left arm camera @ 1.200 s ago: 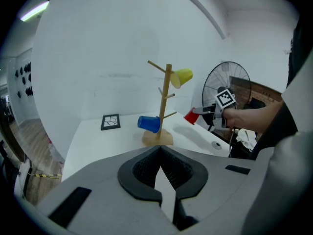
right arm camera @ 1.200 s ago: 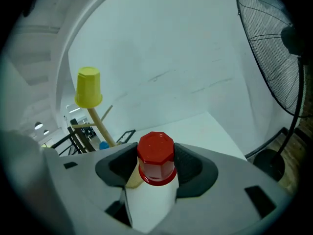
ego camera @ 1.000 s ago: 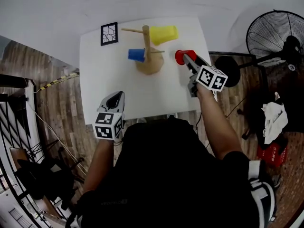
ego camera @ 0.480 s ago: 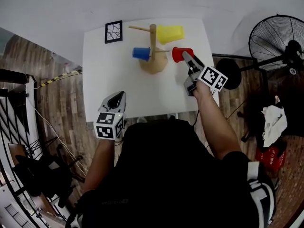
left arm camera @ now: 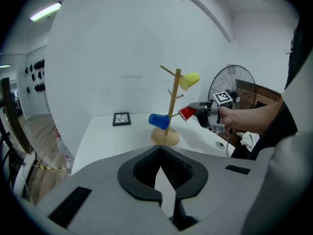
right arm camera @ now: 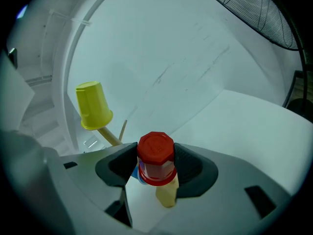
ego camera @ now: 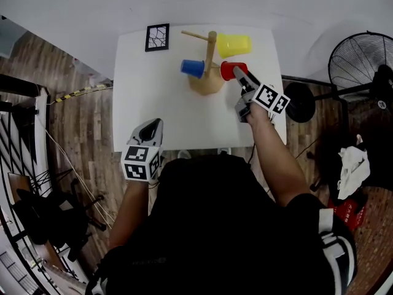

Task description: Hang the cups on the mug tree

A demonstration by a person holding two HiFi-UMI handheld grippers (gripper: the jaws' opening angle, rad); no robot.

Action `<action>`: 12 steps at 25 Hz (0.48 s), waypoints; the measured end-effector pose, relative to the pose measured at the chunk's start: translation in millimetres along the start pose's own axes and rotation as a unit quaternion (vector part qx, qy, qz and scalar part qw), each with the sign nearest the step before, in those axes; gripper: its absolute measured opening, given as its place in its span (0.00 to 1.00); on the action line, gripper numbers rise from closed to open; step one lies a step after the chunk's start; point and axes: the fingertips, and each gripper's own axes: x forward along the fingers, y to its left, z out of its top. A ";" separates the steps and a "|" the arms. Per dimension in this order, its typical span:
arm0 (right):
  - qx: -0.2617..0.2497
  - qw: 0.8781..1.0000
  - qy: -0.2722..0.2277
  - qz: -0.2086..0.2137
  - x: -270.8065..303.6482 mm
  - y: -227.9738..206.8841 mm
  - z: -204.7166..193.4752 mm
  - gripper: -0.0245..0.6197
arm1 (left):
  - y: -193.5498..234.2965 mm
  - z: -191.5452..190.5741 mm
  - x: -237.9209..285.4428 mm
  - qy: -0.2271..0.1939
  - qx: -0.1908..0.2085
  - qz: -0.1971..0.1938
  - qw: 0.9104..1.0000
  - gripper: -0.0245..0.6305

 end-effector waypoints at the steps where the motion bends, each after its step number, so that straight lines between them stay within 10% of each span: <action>1: 0.000 1.000 0.002 0.002 2.6 1.2 -1.5 0.40 | 1.2 -1.1 -1.4 0.000 -0.001 0.002 1.000 0.06; 12: -0.022 0.999 0.043 0.006 23.5 3.9 -24.9 0.40 | 8.8 -7.6 -13.8 -0.002 -0.011 0.020 1.000 0.06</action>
